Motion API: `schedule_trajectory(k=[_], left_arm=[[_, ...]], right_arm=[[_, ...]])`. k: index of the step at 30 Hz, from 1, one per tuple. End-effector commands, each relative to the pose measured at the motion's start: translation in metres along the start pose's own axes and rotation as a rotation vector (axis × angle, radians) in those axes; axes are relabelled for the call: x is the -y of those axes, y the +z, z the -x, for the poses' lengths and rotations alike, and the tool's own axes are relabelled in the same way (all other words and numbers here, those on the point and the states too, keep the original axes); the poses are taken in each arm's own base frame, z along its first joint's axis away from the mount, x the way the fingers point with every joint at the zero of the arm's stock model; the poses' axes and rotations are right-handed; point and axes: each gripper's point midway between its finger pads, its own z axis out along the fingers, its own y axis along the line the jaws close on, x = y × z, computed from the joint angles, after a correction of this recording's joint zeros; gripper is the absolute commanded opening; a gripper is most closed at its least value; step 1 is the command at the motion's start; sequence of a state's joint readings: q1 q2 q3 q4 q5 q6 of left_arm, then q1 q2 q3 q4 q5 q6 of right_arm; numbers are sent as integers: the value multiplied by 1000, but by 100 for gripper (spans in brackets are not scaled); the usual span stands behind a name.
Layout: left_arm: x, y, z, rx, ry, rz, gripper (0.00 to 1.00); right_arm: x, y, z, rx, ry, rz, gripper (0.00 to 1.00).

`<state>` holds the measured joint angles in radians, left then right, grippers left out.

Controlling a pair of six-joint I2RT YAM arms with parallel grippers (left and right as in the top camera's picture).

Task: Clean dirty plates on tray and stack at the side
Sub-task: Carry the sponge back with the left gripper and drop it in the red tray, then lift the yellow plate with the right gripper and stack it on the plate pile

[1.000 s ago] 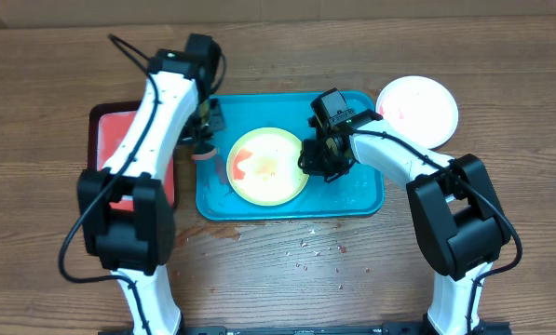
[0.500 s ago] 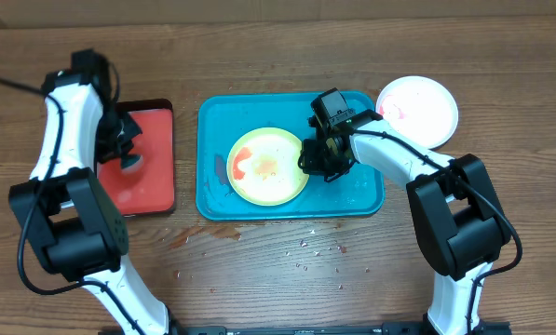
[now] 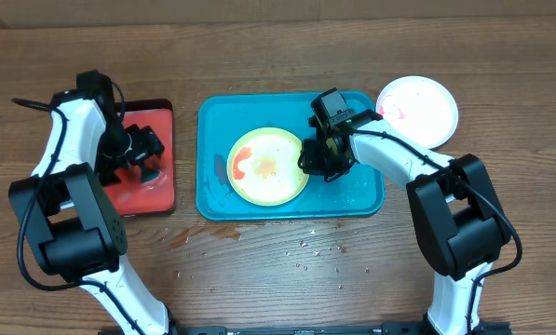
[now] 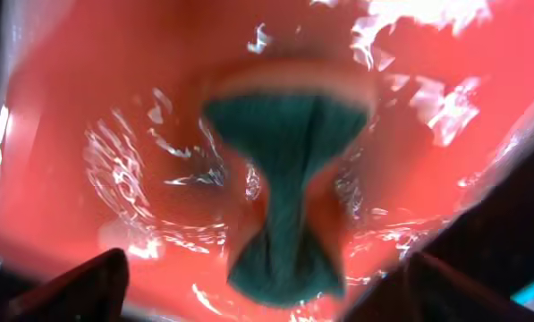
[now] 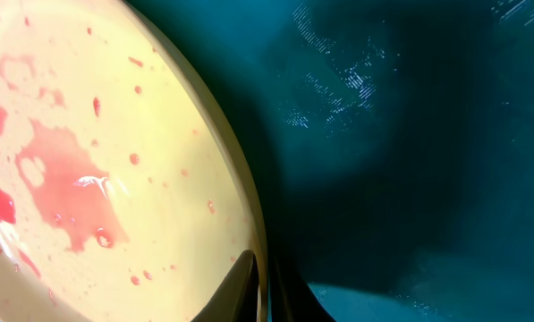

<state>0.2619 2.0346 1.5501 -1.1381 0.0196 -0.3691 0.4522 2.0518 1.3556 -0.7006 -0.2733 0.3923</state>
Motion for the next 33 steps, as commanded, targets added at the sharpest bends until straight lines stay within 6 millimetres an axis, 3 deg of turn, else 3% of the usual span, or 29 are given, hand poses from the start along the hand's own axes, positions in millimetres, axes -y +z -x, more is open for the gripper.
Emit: schedule_trajectory(k=[1,6,10,13,16,19,25,30,33], left_arm=[[6,-34,14,48,26,-39,100],[15,-98,15,114,20,-131,100],[20,-152,1,225,32,-217,100],[19,-174,-6,287,46,-225,100],[16,-180,-11,299,44,-216,100],[17,-178,-10,294,45,-223,100],[17,-177,-8,295,44,-219,100],[17,-177,-8,295,44,-219,100],[17,-177,-8,295,44,-219,100]], right_arm=[[24,12,-3,-13,23,-91,8],[24,12,-3,-13,23,-92,4],[24,12,-3,-10,22,-89,4],[22,10,-3,-15,23,-83,4],[16,-3,2,-8,13,-87,4],[7,-29,15,48,-30,-98,4],[6,-113,52,312,-98,-325,4],[-5,-182,62,505,-235,-593,4],[-14,-206,65,589,-312,-736,4]])
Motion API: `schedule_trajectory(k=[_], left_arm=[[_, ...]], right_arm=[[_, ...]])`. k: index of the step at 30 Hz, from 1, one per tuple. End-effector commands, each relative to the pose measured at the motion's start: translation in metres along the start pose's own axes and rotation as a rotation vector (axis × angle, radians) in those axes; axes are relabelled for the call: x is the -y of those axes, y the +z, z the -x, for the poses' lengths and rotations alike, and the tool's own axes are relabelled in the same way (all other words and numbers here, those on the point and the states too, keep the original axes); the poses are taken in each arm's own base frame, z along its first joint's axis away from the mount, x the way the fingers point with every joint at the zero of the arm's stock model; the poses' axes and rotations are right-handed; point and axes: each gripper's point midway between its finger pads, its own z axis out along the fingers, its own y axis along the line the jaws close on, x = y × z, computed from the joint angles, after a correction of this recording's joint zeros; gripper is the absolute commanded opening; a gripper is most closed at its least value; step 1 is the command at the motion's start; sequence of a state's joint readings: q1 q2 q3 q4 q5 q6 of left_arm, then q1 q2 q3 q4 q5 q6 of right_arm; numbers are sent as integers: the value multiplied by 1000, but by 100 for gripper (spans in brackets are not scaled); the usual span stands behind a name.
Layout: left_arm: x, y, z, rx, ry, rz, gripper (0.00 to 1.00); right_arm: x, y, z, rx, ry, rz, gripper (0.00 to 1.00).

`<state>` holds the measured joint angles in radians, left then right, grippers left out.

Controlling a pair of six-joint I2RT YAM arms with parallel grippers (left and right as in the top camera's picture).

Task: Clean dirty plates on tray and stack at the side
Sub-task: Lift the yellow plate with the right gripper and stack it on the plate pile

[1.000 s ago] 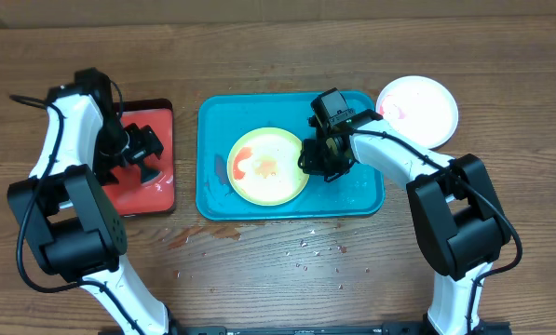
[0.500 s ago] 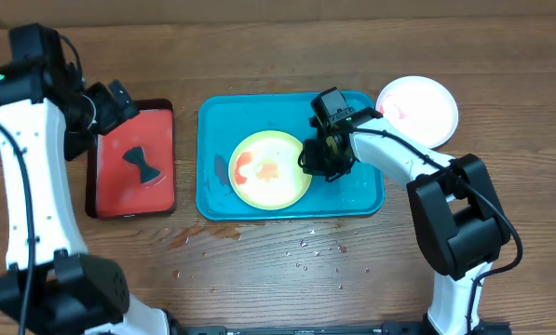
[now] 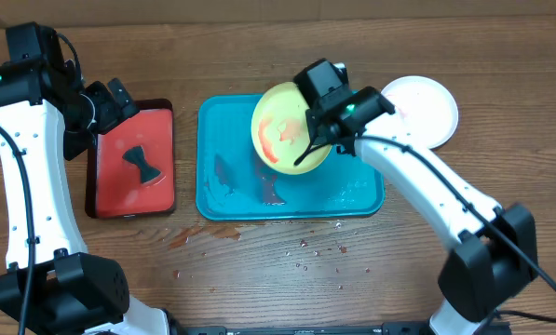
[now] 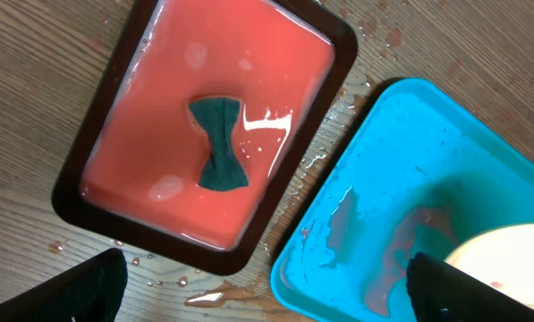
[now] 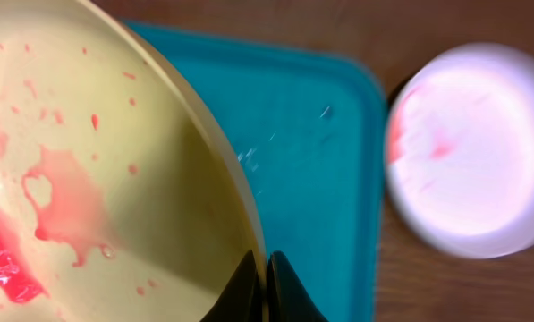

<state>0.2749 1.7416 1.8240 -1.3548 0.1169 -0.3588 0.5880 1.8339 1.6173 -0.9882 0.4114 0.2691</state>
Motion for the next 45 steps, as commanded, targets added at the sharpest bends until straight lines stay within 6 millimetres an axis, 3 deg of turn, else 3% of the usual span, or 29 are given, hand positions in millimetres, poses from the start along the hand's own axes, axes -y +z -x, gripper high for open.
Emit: schedule_trajectory(k=[1,8,12,18,21,25,27,30,33,36,39,41,43,45], left_arm=[[4,0,0,-1,22,-9,100],[4,0,0,-1,22,-9,100],[4,0,0,-1,22,-9,100],[4,0,0,-1,22,-9,100],[4,0,0,-1,22,-9,100],[4,0,0,-1,22,-9,100],[4,0,0,-1,22,-9,100],[4,0,0,-1,22,-9,100],[4,0,0,-1,22,-9,100],[4,0,0,-1,22,-9,100],[4,0,0,-1,22,-9,100],[4,0,0,-1,22,-9,100],[4,0,0,-1,22,-9,100],[4,0,0,-1,22,-9,100]], right_arm=[[26,-39,31,180,-137,-282,4],[6,-91,57,374,-358,-535,4],[-16,-118,66,456,-453,-606,4],[-51,-138,67,494,-654,-608,4],[-59,-143,66,510,-673,-606,4],[-63,-141,63,533,-590,-555,4],[-76,-126,54,525,-523,-413,4],[-91,-97,36,437,-610,-269,4],[-66,-99,41,426,-594,-408,4],[-27,-128,56,471,-519,-700,4],[-16,-140,61,497,-458,-783,4],[-38,-119,56,494,-452,-586,4],[-83,-84,30,382,-614,-254,4],[-104,-65,5,281,-754,-81,4]])
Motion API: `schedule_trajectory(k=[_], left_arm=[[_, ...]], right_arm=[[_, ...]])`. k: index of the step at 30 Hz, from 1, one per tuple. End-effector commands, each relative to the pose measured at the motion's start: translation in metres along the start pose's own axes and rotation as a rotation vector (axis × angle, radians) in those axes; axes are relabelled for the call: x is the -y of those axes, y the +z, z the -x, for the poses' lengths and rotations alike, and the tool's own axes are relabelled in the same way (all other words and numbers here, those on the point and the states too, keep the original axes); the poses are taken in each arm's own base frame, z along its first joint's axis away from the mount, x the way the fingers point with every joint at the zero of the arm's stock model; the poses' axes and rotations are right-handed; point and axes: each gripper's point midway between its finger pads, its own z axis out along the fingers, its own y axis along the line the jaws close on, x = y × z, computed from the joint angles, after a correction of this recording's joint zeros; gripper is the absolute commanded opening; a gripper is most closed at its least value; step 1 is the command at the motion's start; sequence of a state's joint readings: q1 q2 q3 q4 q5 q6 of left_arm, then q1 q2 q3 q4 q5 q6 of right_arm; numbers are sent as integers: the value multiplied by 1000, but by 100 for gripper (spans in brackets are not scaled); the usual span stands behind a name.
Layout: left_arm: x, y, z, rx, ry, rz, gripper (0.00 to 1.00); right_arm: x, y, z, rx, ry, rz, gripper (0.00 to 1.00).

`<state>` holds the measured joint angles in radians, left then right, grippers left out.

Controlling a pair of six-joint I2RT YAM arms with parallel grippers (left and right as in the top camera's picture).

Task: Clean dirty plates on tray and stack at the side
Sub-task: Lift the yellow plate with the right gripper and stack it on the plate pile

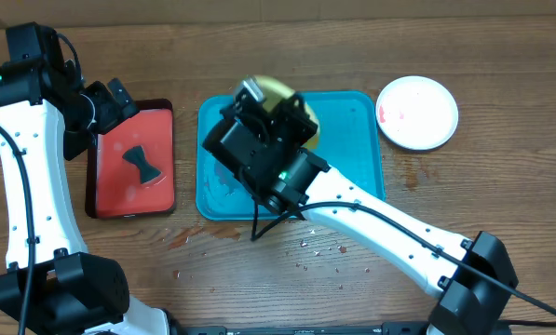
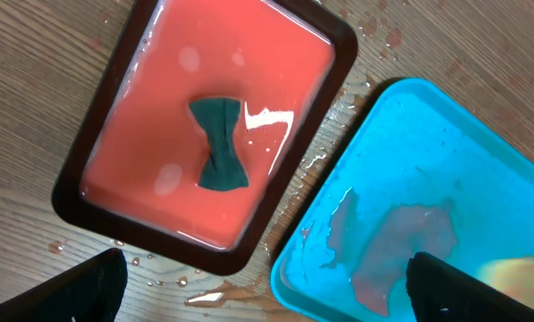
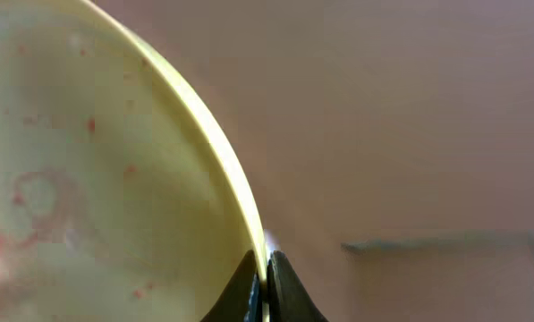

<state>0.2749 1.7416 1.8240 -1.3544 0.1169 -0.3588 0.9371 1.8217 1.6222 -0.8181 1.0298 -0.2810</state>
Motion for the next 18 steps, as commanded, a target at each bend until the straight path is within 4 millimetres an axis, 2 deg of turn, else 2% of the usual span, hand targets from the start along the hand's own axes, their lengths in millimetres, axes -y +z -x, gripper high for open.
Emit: schedule_trajectory(k=[1,2,5,7,9,12,16,18], left_arm=[[4,0,0,-2,22,-9,100],[4,0,0,-2,22,-9,100],[4,0,0,-2,22,-9,100],[4,0,0,-2,22,-9,100],[4,0,0,-2,22,-9,100],[4,0,0,-2,22,-9,100],[4,0,0,-2,22,-9,100],[4,0,0,-2,22,-9,100]], right_arm=[[-56,2,-3,18,-54,347,4],[-46,8,-7,-7,-21,298,4],[7,32,-16,-65,263,69,4],[28,53,-27,-103,416,41,4],[35,79,-45,-163,545,102,4],[39,118,-82,-280,731,297,4],[61,158,-138,-411,1012,483,4],[74,172,-166,-459,1129,532,4]])
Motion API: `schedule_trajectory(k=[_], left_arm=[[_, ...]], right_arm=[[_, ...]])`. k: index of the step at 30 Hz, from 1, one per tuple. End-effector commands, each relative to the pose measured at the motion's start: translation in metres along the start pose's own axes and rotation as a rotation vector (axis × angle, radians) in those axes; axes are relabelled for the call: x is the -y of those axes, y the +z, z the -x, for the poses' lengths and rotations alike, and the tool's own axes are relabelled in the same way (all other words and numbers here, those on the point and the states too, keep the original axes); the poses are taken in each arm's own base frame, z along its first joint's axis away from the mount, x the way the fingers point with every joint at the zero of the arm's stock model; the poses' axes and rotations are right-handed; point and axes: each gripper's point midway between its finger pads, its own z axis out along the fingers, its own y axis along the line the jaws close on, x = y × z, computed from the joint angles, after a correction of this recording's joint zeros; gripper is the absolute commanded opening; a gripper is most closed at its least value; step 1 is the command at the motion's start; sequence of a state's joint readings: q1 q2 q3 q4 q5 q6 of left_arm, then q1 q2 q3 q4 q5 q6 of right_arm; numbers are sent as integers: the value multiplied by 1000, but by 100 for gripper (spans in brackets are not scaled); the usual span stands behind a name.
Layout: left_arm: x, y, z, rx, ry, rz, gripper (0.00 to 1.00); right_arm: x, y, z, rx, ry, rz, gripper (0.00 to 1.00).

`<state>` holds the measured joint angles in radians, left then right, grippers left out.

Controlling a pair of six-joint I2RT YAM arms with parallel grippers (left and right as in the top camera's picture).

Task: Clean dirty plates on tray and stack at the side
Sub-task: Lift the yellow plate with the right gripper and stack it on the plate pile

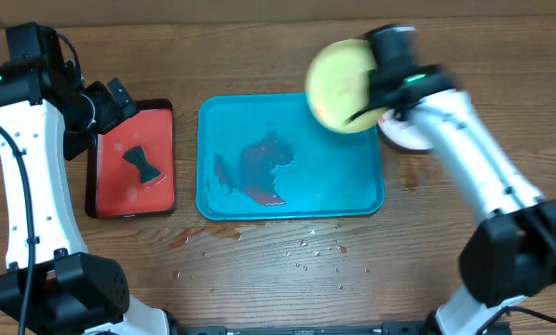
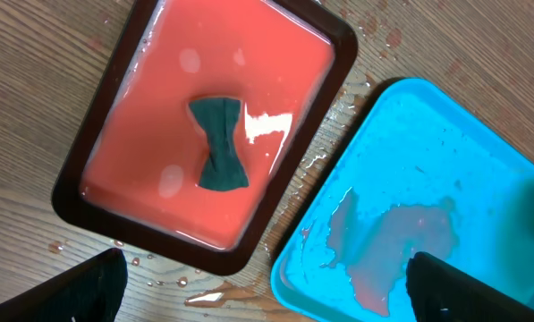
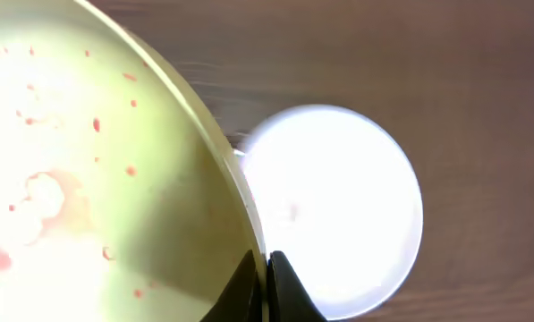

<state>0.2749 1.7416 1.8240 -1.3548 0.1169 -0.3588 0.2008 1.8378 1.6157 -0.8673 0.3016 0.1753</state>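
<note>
My right gripper is shut on the rim of the yellow plate, which it holds tilted above the blue tray's far right corner. In the right wrist view the yellow plate carries red specks, and the white plate lies on the table beyond it. Under my right arm, only part of the white plate shows. A red puddle lies in the tray. My left gripper hangs open high above the red basin, where the dark green sponge lies.
Water drops and crumbs dot the wooden table in front of the tray. The basin stands close to the tray's left edge. My right arm crosses the table's right side.
My right gripper was high over the tray's left middle with the yellow plate. Now it holds the plate at the tray's far right corner, over the white plate. The left arm is unchanged.
At first my left gripper was low in the red basin over the sponge, and my right gripper pinched the yellow plate lying in the tray. Then the left gripper was raised and open, the plate lifted and tilted. Now the plate is by the white plate.
</note>
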Motion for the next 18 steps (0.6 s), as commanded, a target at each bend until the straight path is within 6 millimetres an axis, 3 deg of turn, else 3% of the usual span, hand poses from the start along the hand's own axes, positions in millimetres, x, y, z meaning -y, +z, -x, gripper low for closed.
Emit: schedule_trajectory(k=[1,6,9,16,17,18], left_arm=[[4,0,0,-1,22,-9,100],[4,0,0,-1,22,-9,100],[4,0,0,-1,22,-9,100],[4,0,0,-1,22,-9,100],[4,0,0,-1,22,-9,100],[4,0,0,-1,22,-9,100]], right_arm=[[14,14,-5,-121,237,259,4],[90,39,-19,-202,423,242,4],[118,54,-31,-238,483,206,4],[122,86,-56,-287,503,191,4],[122,89,-58,-292,503,191,11],[121,91,-60,-296,503,191,25]])
